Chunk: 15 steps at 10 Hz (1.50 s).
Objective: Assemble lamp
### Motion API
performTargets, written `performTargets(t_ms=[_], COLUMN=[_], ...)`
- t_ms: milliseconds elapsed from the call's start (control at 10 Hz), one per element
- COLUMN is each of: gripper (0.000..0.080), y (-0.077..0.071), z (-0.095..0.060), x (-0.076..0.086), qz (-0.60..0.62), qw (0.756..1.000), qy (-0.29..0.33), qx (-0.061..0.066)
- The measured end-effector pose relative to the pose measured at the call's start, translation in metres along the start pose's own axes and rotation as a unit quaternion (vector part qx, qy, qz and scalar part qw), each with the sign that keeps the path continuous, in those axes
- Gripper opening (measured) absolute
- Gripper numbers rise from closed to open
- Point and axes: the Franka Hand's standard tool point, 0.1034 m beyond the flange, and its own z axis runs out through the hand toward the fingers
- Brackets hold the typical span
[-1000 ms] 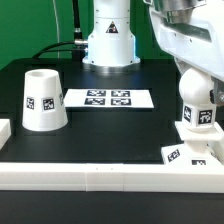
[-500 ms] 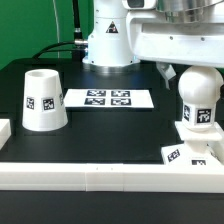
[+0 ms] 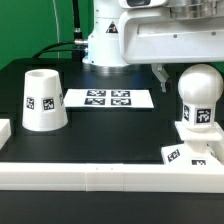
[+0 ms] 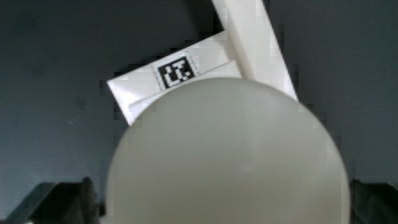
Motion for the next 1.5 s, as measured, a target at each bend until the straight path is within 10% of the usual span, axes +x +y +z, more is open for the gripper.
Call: performTargets(t_ms=[700, 1500], gripper=[0.0699, 0.0699], y=[-0.0010, 0.0045], z=[0.0002, 0.0084], x=[-0.0006, -0.0078], qz=[-0.247, -0.561], qw=[0.969, 0.826], qy=[0.004, 0.037], qx=[-0.006, -0.032])
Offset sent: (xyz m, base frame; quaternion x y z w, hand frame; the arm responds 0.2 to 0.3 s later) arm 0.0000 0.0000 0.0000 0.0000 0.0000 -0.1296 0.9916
